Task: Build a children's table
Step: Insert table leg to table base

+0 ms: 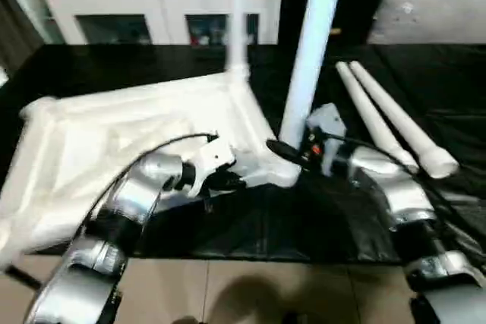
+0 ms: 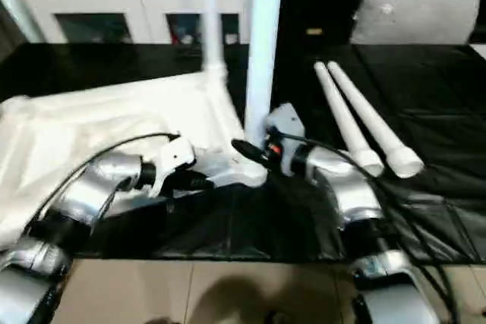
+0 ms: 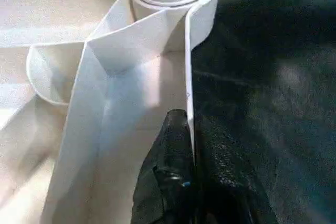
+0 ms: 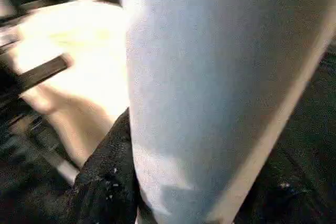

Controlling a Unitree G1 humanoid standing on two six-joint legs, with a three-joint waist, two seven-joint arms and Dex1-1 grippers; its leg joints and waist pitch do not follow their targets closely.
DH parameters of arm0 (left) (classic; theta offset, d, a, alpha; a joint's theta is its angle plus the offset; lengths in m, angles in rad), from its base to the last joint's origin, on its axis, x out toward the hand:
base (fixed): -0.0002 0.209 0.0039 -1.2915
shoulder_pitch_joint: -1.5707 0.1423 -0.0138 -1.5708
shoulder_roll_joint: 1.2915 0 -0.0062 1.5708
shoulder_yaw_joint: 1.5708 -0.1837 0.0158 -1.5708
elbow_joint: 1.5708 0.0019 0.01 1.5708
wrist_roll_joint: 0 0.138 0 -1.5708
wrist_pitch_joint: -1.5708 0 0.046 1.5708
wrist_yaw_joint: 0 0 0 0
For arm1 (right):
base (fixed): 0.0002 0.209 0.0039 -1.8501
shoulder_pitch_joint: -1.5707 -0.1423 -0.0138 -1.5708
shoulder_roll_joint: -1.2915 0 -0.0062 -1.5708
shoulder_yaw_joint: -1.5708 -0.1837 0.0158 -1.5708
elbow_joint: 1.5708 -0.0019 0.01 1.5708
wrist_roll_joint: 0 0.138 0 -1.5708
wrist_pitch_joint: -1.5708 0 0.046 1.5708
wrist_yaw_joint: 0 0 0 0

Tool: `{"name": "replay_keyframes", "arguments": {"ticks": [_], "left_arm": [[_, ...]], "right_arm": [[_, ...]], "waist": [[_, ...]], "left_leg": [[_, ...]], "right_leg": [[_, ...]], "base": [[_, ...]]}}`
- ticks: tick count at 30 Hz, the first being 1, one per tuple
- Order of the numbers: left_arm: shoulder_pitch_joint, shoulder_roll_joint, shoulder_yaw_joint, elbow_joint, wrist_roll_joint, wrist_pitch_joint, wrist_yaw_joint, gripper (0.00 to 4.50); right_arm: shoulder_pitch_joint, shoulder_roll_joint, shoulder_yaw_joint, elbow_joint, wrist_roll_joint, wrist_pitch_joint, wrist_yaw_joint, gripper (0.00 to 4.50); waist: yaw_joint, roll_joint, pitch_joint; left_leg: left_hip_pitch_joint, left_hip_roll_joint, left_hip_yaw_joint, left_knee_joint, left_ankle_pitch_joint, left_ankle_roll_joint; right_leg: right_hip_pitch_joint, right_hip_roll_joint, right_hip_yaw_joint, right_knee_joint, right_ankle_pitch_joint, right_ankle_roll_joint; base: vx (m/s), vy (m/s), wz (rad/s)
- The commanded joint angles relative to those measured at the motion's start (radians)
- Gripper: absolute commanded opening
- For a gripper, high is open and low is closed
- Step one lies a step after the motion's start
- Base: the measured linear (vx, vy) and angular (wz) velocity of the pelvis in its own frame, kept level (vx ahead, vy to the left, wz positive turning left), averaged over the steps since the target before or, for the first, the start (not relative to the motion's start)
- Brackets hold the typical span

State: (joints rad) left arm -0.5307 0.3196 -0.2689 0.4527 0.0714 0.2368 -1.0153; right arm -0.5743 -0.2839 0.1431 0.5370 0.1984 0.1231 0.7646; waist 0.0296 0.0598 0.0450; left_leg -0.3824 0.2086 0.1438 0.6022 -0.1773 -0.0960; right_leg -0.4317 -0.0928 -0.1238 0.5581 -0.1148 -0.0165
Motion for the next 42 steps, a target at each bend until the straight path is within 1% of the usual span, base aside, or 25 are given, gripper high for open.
{"name": "replay_keyframes", "arguments": {"ticks": [1, 2, 3, 4, 5, 10, 11, 12, 13, 14, 15, 18, 19, 20, 21, 23, 26, 27, 28, 29, 31, 33, 34, 39, 42], "left_arm": [[0.030, -0.016, 0.023, -0.239, -0.046, 0.094, 0.011, 0.00], [0.042, -0.024, 0.012, -0.286, -0.044, 0.126, 0.021, 0.00], [0.045, -0.025, 0.011, -0.295, -0.044, 0.133, 0.023, 0.00], [0.059, -0.034, -0.007, -0.364, -0.040, 0.187, 0.038, 0.00], [0.062, -0.038, -0.015, -0.387, -0.038, 0.207, 0.042, 0.00], [0.050, -0.062, -0.025, -0.417, -0.025, 0.264, 0.082, 0.00], [0.050, -0.062, -0.025, -0.417, -0.025, 0.264, 0.082, 0.00], [0.045, -0.068, -0.026, -0.394, -0.006, 0.262, 0.107, 0.00], [0.044, -0.064, -0.027, -0.384, 0.009, 0.261, 0.127, 0.00], [0.044, -0.062, -0.026, -0.376, 0.016, 0.258, 0.139, 0.00], [0.045, -0.057, -0.026, -0.382, 0.020, 0.271, 0.156, 0.00], [0.048, -0.054, -0.028, -0.393, 0.018, 0.288, 0.166, 0.00], [0.049, -0.054, -0.028, -0.397, 0.016, 0.294, 0.166, 0.00], [0.053, -0.057, -0.028, -0.399, 0.011, 0.301, 0.166, 0.00], [0.054, -0.059, -0.028, -0.397, 0.008, 0.301, 0.167, 0.00], [0.057, -0.062, -0.029, -0.387, 0.008, 0.295, 0.173, 0.00], [0.058, -0.059, -0.040, -0.363, 0.024, 0.259, 0.197, 0.00], [0.058, -0.058, -0.042, -0.362, 0.026, 0.254, 0.199, 0.00], [0.058, -0.060, -0.042, -0.363, 0.023, 0.246, 0.199, 0.00], [0.058, -0.060, -0.042, -0.364, 0.021, 0.243, 0.199, 0.00], [0.057, -0.061, -0.044, -0.372, 0.017, 0.227, 0.195, 0.00], [0.057, -0.061, -0.043, -0.374, 0.016, 0.227, 0.195, 0.00], [0.056, -0.061, -0.043, -0.374, 0.014, 0.227, 0.196, 0.00], [0.054, -0.057, -0.047, -0.365, 0.011, 0.216, 0.202, 0.00], [0.052, -0.050, -0.050, -0.350, 0.015, 0.201, 0.202, 0.00]], "right_arm": [[0.000, -0.016, -0.023, 0.134, -0.075, 0.050, -0.119, 1.89], [-0.005, -0.011, -0.027, 0.139, -0.072, 0.049, -0.121, 1.89], [-0.006, -0.010, -0.028, 0.139, -0.071, 0.049, -0.122, 1.89], [-0.008, -0.004, -0.031, 0.138, -0.066, 0.056, -0.120, 1.89], [-0.008, -0.003, -0.031, 0.135, -0.065, 0.062, -0.118, 1.89], [-0.003, 0.000, -0.032, 0.134, -0.060, 0.055, -0.127, 1.89], [-0.003, 0.000, -0.032, 0.134, -0.060, 0.055, -0.127, 1.89], [0.002, 0.005, -0.033, 0.129, -0.053, 0.053, -0.123, 1.89], [0.007, 0.007, -0.030, 0.123, -0.050, 0.050, -0.121, 1.89], [0.010, 0.009, -0.030, 0.119, -0.048, 0.051, -0.120, 1.89], [0.015, 0.011, -0.030, 0.112, -0.046, 0.050, -0.118, 1.89], [0.022, 0.013, -0.031, 0.104, -0.047, 0.049, -0.116, 1.89], [0.025, 0.014, -0.031, 0.100, -0.048, 0.047, -0.114, 1.89], [0.026, 0.017, -0.031, 0.103, -0.050, 0.043, -0.115, 1.89], [0.026, 0.018, -0.030, 0.105, -0.050, 0.041, -0.114, 1.89], [0.024, 0.020, -0.027, 0.110, -0.051, 0.036, -0.113, 1.89], [0.022, 0.023, -0.021, 0.110, -0.054, 0.026, -0.114, 1.89], [0.022, 0.023, -0.020, 0.110, -0.056, 0.027, -0.116, 1.89], [0.020, 0.024, -0.021, 0.114, -0.055, 0.030, -0.116, 1.89], [0.019, 0.024, -0.022, 0.115, -0.055, 0.032, -0.116, 2.24], [0.014, 0.024, -0.023, 0.131, -0.055, 0.021, -0.110, 2.61], [0.011, 0.024, -0.024, 0.135, -0.053, 0.019, -0.108, 2.68], [0.008, 0.025, -0.025, 0.138, -0.051, 0.018, -0.105, 2.85], [0.003, 0.024, -0.026, 0.146, -0.052, -0.007, -0.101, 3.19], [0.010, 0.019, -0.029, 0.135, -0.045, -0.015, -0.077, 3.53]], "waist": [[0.001, -0.002, -0.053], [0.000, -0.002, -0.053], [0.000, -0.002, -0.053], [0.003, 0.000, -0.058], [0.005, 0.000, -0.058], [0.015, 0.000, -0.063], [0.016, 0.000, -0.062], [0.017, 0.005, -0.061], [0.016, 0.003, -0.061], [0.017, 0.010, -0.061], [0.015, 0.006, -0.061], [0.015, 0.009, -0.059], [0.015, 0.007, -0.058], [0.016, 0.009, -0.058], [0.016, 0.008, -0.059], [0.016, 0.010, -0.060], [0.016, 0.006, -0.060], [0.016, 0.007, -0.059], [0.016, 0.005, -0.060], [0.016, 0.004, -0.060], [0.017, 0.001, -0.060], [0.018, 0.002, -0.062], [0.021, 0.002, -0.067], [0.032, 0.004, -0.069], [0.036, 0.001, -0.073]], "left_leg": [[0.007, 0.009, -0.001, -0.086, -0.404, 0.056], [0.010, 0.004, 0.004, -0.082, -0.400, 0.063], [0.010, 0.004, 0.004, -0.082, -0.400, 0.063], [0.009, 0.007, 0.005, -0.082, -0.374, 0.067], [0.006, 0.007, 0.005, -0.083, -0.364, 0.071], [0.002, 0.006, 0.009, -0.081, -0.293, 0.084], [0.002, 0.006, 0.010, -0.080, -0.292, 0.084], [0.002, 0.006, 0.009, -0.081, -0.296, 0.083], [0.003, 0.006, 0.009, -0.081, -0.303, 0.081], [0.003, 0.006, 0.008, -0.082, -0.308, 0.078], [0.005, 0.006, 0.008, -0.083, -0.321, 0.076], [0.007, 0.005, 0.007, -0.084, -0.353, 0.069], [0.008, 0.005, 0.007, -0.084, -0.359, 0.068], [0.008, 0.004, 0.006, -0.084, -0.360, 0.067], [0.007, 0.004, 0.007, -0.083, -0.355, 0.067], [0.006, 0.005, 0.006, -0.083, -0.347, 0.068], [0.006, 0.005, 0.007, -0.083, -0.352, 0.070], [0.007, 0.005, 0.007, -0.084, -0.359, 0.069], [0.007, 0.005, 0.007, -0.083, -0.356, 0.069], [0.006, 0.004, 0.007, -0.083, -0.354, 0.070], [0.005, 0.004, 0.007, -0.083, -0.349, 0.071], [0.007, 0.004, 0.008, -0.081, -0.340, 0.070], [0.004, 0.005, 0.008, -0.079, -0.316, 0.072], [0.004, 0.009, 0.011, -0.079, -0.285, 0.077], [0.003, 0.008, 0.012, -0.076, -0.266, 0.077]], "right_leg": [[0.068, -0.046, 0.018, -0.084, -0.563, -0.095], [0.064, -0.043, 0.019, -0.090, -0.565, -0.094], [0.064, -0.043, 0.019, -0.090, -0.565, -0.094], [0.066, -0.044, 0.026, -0.081, -0.521, -0.111], [0.067, -0.044, 0.028, -0.080, -0.503, -0.117], [0.073, -0.041, 0.034, -0.066, -0.394, -0.154], [0.072, -0.041, 0.034, -0.067, -0.390, -0.158], [0.073, -0.040, 0.033, -0.066, -0.390, -0.159], [0.073, -0.040, 0.032, -0.068, -0.395, -0.156], [0.073, -0.041, 0.032, -0.066, -0.396, -0.155], [0.072, -0.039, 0.032, -0.071, -0.405, -0.151], [0.071, -0.040, 0.029, -0.074, -0.448, -0.137], [0.070, -0.040, 0.029, -0.077, -0.460, -0.132], [0.070, -0.040, 0.029, -0.077, -0.463, -0.130], [0.070, -0.041, 0.029, -0.077, -0.458, -0.129], [0.071, -0.040, 0.030, -0.074, -0.436, -0.137], [0.070, -0.040, 0.030, -0.074, -0.433, -0.141], [0.070, -0.040, 0.029, -0.075, -0.445, -0.137], [0.070, -0.040, 0.029, -0.075, -0.452, -0.134], [0.070, -0.041, 0.030, -0.076, -0.454, -0.132], [0.070, -0.041, 0.030, -0.077, -0.464, -0.127], [0.068, -0.042, 0.031, -0.076, -0.458, -0.134], [0.071, -0.044, 0.033, -0.071, -0.423, -0.142], [0.072, -0.041, 0.036, -0.060, -0.347, -0.174], [0.076, -0.043, 0.038, -0.055, -0.320, -0.184]], "base": [[0.000, 0.000, 0.00], [0.000, 0.000, 0.00], [0.000, 0.000, 0.00], [0.000, 0.000, 0.00], [0.000, 0.000, 0.00], [0.000, 0.000, 0.00], [0.000, 0.000, 0.00], [0.000, 0.000, 0.00], [0.000, 0.000, 0.00], [0.000, 0.000, 0.00], [0.000, 0.000, 0.00], [0.000, 0.000, 0.00], [0.000, 0.000, 0.00], [0.000, 0.000, 0.00], [0.000, 0.000, 0.00], [0.000, 0.000, 0.00], [0.000, 0.000, 0.00], [0.000, 0.000, 0.00], [0.000, 0.000, 0.00], [0.000, 0.000, 0.00], [0.000, 0.000, 0.00], [0.000, 0.000, 0.00], [0.000, 0.000, 0.00], [0.000, 0.000, 0.00], [0.000, 0.000, 0.00]]}}
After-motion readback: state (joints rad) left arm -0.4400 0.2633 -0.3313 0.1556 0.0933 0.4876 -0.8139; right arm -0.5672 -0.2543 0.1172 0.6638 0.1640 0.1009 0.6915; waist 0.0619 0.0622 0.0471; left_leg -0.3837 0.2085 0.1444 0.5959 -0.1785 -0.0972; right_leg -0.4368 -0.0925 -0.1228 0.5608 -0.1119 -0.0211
